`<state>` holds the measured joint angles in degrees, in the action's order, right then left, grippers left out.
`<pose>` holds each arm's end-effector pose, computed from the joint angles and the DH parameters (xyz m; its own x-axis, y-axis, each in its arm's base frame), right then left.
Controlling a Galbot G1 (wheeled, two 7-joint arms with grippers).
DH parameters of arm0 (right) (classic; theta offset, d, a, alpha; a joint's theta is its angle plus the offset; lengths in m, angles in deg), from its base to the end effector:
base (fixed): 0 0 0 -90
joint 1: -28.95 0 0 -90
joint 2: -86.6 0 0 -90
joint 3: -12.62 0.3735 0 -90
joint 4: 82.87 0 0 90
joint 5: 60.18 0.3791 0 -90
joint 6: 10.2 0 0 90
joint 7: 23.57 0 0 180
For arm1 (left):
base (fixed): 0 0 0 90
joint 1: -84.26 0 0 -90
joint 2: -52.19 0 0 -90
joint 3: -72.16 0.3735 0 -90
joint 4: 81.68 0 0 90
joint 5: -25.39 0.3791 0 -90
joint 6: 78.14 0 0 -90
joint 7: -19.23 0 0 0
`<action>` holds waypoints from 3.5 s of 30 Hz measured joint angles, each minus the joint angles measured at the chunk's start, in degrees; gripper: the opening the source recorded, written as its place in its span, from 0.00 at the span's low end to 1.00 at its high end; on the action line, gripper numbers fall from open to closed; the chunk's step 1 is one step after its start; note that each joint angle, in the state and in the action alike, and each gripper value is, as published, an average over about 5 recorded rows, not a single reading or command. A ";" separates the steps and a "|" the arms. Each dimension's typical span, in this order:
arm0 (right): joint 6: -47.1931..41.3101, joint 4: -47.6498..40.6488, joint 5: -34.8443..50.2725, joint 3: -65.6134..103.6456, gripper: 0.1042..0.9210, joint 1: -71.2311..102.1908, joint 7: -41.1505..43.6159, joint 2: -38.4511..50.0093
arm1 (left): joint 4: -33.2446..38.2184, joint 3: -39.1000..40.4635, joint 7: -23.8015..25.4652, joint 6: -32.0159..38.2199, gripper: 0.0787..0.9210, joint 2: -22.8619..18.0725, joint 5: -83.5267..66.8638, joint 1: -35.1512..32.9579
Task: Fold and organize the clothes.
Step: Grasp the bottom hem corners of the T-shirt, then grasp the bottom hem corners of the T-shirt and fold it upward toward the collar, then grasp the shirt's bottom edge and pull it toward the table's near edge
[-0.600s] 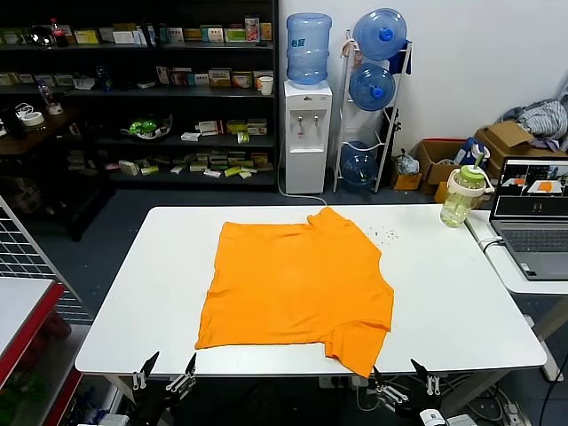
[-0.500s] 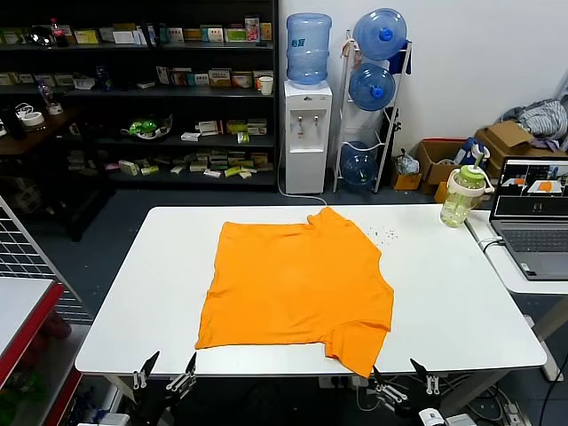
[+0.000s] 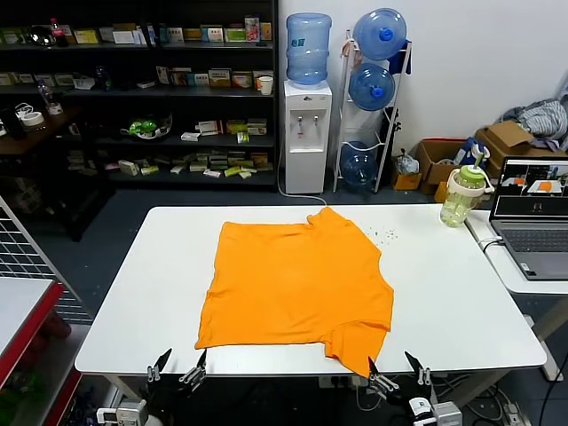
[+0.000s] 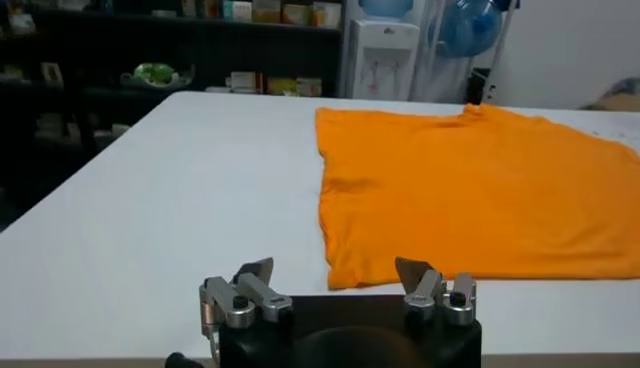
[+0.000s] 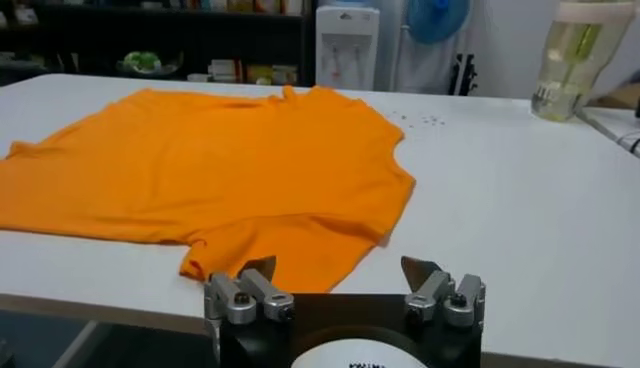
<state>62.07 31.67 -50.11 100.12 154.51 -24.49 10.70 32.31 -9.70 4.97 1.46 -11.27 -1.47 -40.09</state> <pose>0.1563 -0.0380 -0.3738 -0.8613 -0.1075 0.4965 -0.1293 0.9916 -0.0096 0.1600 0.0541 -0.3736 -0.8896 0.0635 0.4524 0.0444 0.9976 -0.0528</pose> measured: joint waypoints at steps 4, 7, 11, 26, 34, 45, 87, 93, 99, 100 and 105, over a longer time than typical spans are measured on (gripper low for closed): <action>-0.05 -1.97 -1.10 -1.27 0.88 -1.42 -0.29 -1.07 | -1.79 0.86 -0.04 -0.23 0.88 -0.37 0.37 1.77; -0.05 -3.11 -1.85 -1.92 0.87 -2.06 -0.57 -1.59 | -2.60 1.40 -0.05 -0.38 0.88 -0.46 0.58 2.58; 0.14 -3.91 -2.54 -2.41 0.78 -2.41 -0.85 -1.87 | -3.63 2.05 -0.21 -0.52 0.88 -0.64 0.73 3.60; 1.32 -4.20 -3.87 -3.17 0.25 -2.37 -1.35 -2.37 | -6.22 4.31 -0.79 -0.71 0.47 -1.23 1.56 5.75; 2.17 -3.48 -3.55 -2.94 0.03 -1.82 -1.61 -2.04 | -6.25 4.55 -1.02 -0.68 0.17 -1.37 1.60 5.99; 2.64 1.15 -1.37 -1.81 0.02 2.10 -2.90 0.27 | -3.34 4.96 -2.20 -0.69 0.02 -0.58 1.01 4.12; -1.25 -9.44 22.28 -12.72 0.04 -28.58 -13.10 14.27 | -10.55 14.40 -2.90 -0.60 0.02 8.75 -6.64 26.77; -2.22 -12.19 23.11 -15.04 0.21 -32.53 -13.22 14.31 | -13.56 15.24 -2.70 -1.54 0.14 8.03 -6.50 29.97; -2.21 -12.83 22.70 -14.83 0.42 -32.95 -12.66 15.04 | -13.94 15.03 -2.79 -2.44 0.35 8.14 -6.29 30.40; -2.17 -12.75 22.49 -14.49 0.45 -32.56 -12.45 15.25 | -13.78 14.85 -2.79 -2.60 0.39 8.28 -6.29 30.18; -2.09 -11.80 21.78 -11.70 0.63 -29.14 -11.02 16.63 | -12.15 13.67 -2.76 -3.24 0.55 8.82 -6.65 27.72</action>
<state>59.98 19.87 -28.33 88.42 125.37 -35.51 27.34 20.16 3.97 2.21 -1.78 -2.45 -8.12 -12.37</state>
